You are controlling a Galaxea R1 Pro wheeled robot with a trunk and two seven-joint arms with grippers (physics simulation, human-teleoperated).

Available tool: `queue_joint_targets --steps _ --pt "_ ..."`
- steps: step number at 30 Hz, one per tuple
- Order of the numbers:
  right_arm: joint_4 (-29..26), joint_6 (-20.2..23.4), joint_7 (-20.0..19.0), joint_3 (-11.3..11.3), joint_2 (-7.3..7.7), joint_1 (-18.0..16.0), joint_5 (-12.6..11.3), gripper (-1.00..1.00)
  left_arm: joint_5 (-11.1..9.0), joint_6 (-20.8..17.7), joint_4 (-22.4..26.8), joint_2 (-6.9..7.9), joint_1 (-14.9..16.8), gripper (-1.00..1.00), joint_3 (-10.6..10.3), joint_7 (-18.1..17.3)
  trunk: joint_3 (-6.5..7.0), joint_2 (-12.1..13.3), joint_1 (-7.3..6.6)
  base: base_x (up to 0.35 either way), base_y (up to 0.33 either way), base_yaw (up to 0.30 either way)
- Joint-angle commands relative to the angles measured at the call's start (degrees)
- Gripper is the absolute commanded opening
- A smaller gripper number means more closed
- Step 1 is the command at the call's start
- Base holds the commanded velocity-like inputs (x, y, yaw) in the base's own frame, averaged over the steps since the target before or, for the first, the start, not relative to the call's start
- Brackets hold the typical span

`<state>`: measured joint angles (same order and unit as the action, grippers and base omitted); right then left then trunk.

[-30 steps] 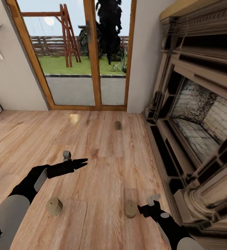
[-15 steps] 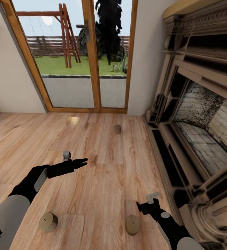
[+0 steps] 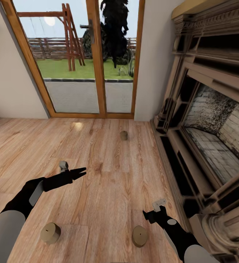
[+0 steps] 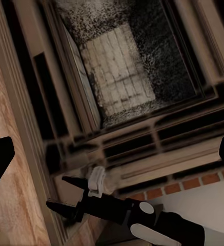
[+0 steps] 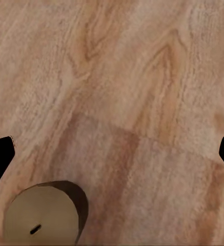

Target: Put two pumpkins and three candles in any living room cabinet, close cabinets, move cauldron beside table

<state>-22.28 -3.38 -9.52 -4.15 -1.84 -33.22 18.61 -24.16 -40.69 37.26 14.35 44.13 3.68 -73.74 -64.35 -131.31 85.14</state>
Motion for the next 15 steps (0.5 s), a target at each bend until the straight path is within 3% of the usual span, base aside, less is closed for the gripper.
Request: queue_joint_targets --steps 1,5,15 --pt "-0.07 0.33 -0.09 0.12 -0.33 0.00 0.01 1.00 -0.01 0.00 0.00 -0.01 0.00 1.00 0.33 0.00 -0.18 -0.42 0.22 0.000 0.000 0.000" --pt "0.05 1.61 -0.31 0.82 -1.36 -0.01 0.02 1.00 -0.01 -0.01 0.00 -0.02 -0.01 1.00 0.74 0.00 -0.90 -2.02 1.10 0.000 0.000 0.000" --pt "-0.14 4.82 -0.50 2.05 -1.63 -0.03 -0.03 1.00 -0.01 -0.01 0.00 -0.02 -0.01 1.00 0.75 0.00 -2.70 -6.03 3.30 0.000 0.000 0.017"
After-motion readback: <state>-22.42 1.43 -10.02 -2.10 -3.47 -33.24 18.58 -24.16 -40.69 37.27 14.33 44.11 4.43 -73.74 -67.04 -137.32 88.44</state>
